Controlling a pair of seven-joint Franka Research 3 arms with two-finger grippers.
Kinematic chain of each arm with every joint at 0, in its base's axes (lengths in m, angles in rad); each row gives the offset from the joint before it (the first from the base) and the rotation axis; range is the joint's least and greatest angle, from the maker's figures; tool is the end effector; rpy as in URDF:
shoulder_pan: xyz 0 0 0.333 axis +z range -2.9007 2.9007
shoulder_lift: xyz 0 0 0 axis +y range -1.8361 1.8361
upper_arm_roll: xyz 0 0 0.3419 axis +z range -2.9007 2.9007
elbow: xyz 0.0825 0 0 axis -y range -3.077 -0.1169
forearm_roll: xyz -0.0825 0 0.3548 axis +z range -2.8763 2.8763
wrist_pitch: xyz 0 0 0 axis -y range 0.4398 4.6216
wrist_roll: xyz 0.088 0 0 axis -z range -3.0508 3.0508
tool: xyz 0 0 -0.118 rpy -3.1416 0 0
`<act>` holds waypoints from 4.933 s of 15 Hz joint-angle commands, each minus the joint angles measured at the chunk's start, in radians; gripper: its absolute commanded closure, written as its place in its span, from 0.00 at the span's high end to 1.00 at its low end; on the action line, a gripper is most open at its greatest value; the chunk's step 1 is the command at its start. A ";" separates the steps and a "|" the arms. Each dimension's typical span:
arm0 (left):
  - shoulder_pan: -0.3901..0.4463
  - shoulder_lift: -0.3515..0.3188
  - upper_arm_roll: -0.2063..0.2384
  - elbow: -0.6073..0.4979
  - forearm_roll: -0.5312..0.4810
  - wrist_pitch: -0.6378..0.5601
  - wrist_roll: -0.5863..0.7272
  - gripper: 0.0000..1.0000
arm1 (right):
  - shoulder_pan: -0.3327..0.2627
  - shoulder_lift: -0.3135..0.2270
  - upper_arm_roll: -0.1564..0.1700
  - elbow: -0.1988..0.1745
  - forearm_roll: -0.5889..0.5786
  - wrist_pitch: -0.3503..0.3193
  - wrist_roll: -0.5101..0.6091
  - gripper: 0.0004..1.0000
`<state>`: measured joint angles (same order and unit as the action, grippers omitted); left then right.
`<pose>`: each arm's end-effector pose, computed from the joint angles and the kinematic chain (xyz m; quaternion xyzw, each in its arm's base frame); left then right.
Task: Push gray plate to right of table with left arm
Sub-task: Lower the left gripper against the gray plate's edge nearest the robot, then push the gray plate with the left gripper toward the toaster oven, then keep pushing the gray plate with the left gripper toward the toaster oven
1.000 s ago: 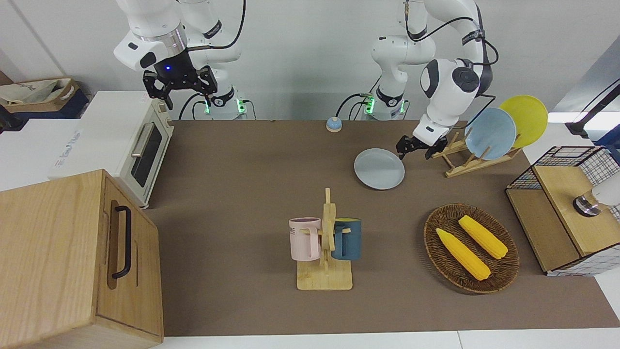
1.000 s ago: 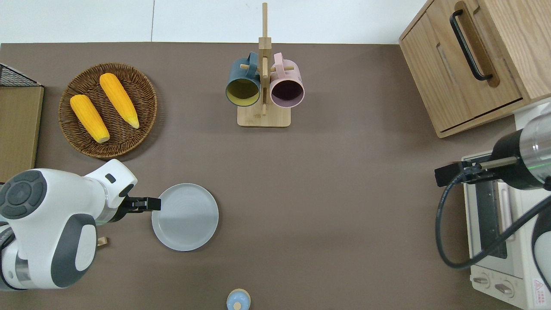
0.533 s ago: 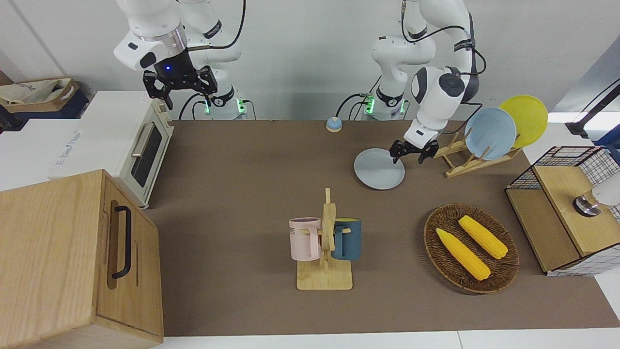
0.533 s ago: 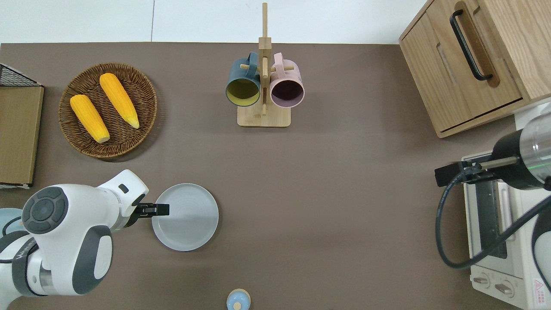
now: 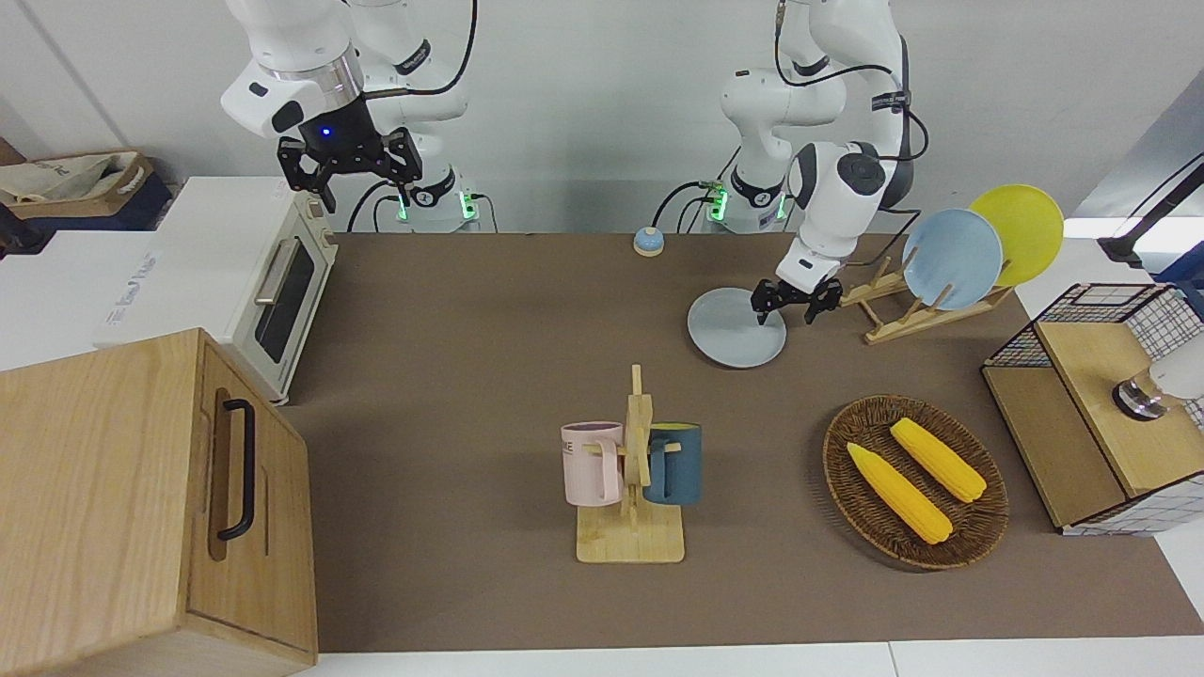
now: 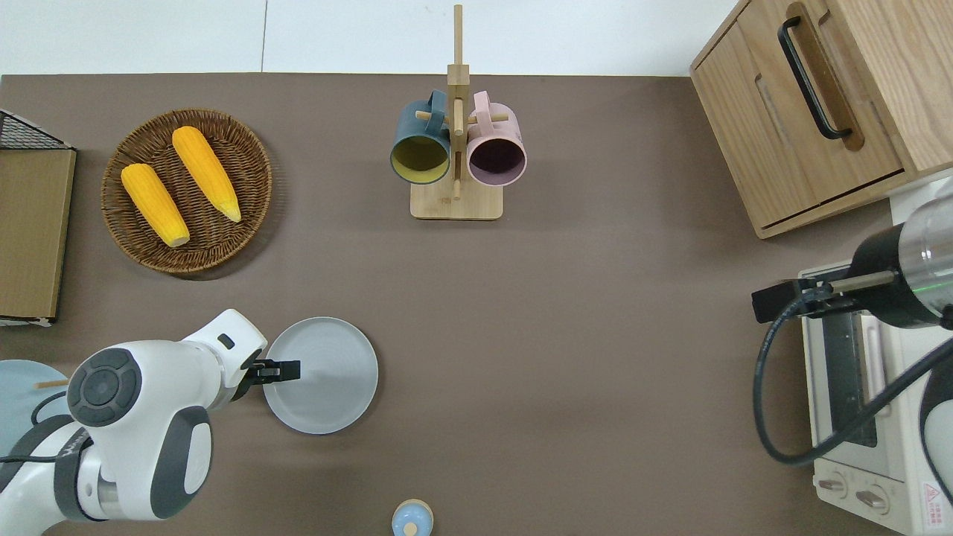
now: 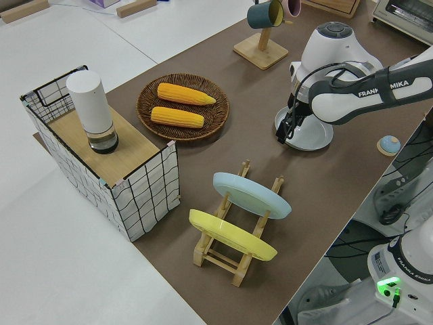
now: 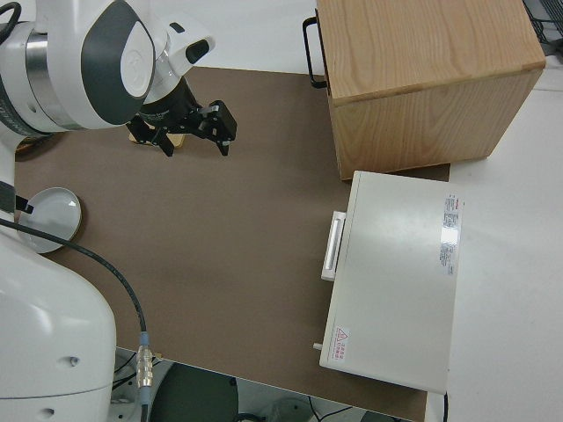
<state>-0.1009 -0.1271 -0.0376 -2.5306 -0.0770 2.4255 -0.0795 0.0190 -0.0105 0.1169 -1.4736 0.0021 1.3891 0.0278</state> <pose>0.4246 -0.0600 0.3596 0.9997 -0.0006 0.0084 0.0243 0.4971 0.0687 0.6717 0.9978 0.0541 -0.0369 0.0026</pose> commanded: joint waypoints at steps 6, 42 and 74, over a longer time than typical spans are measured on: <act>-0.031 0.041 0.005 -0.031 -0.004 0.092 -0.045 0.91 | -0.021 -0.006 0.013 0.004 0.010 -0.013 0.001 0.98; -0.342 0.121 -0.103 0.078 0.005 0.086 -0.808 0.00 | -0.021 -0.006 0.015 0.004 0.010 -0.013 0.000 0.98; -0.586 0.580 -0.260 0.694 0.284 -0.082 -1.775 0.07 | -0.021 -0.006 0.015 0.004 0.010 -0.015 0.001 0.98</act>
<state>-0.6685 0.4153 -0.3089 -1.8797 0.1718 2.3740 -1.8201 0.0190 -0.0105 0.1169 -1.4736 0.0021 1.3890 0.0278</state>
